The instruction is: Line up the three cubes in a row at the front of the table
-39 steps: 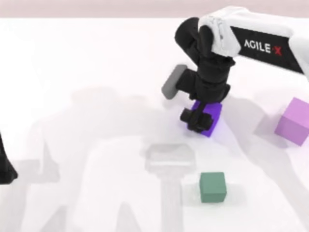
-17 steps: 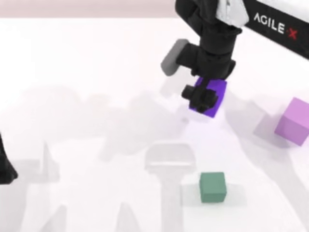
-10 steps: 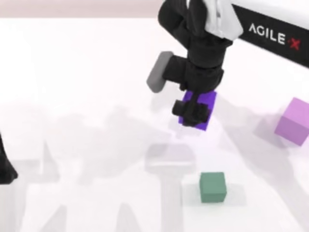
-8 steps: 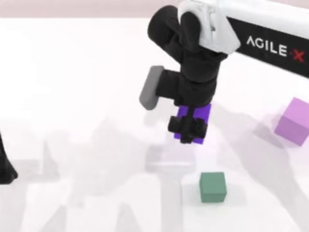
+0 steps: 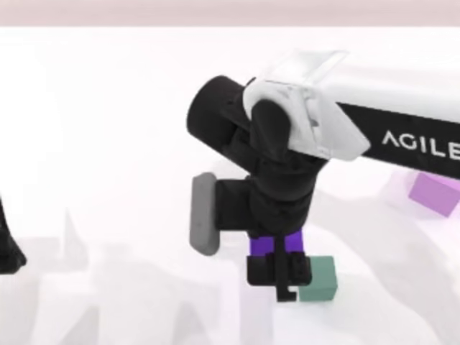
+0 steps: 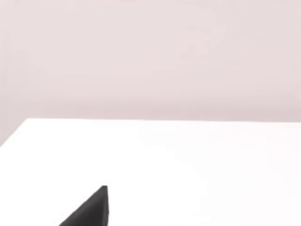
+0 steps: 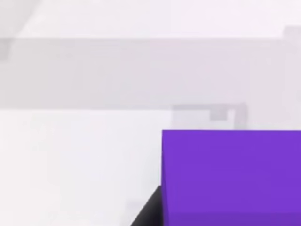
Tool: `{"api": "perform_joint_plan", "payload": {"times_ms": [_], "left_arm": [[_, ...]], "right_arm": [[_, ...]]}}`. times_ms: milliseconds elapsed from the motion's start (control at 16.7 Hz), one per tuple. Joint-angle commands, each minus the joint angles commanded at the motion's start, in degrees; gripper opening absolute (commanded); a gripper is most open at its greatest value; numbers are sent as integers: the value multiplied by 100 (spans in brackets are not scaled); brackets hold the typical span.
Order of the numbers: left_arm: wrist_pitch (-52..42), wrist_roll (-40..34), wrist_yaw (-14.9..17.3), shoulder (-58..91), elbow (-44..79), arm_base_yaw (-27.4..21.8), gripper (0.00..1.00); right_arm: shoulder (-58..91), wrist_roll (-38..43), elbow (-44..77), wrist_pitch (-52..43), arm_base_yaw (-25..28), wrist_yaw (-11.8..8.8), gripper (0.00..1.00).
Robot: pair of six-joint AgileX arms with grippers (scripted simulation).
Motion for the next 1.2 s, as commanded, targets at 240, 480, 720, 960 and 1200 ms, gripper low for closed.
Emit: {"api": "perform_joint_plan", "payload": {"times_ms": [240,480,720,960,1200], "left_arm": [[0,0,0,0,0,0,100],[0,0,0,0,0,0,100],[0,0,0,0,0,0,100],[0,0,0,0,0,0,100],[0,0,0,0,0,0,100]], "right_arm": [[27,20,-3,2,-25,-2,0],[170,42,-440,619,-32,8,0],[386,25,-982,1389,8,3,0],[418,21,-1052,1470,15,3,0],[418,21,-1052,1470,15,3,23]]}}
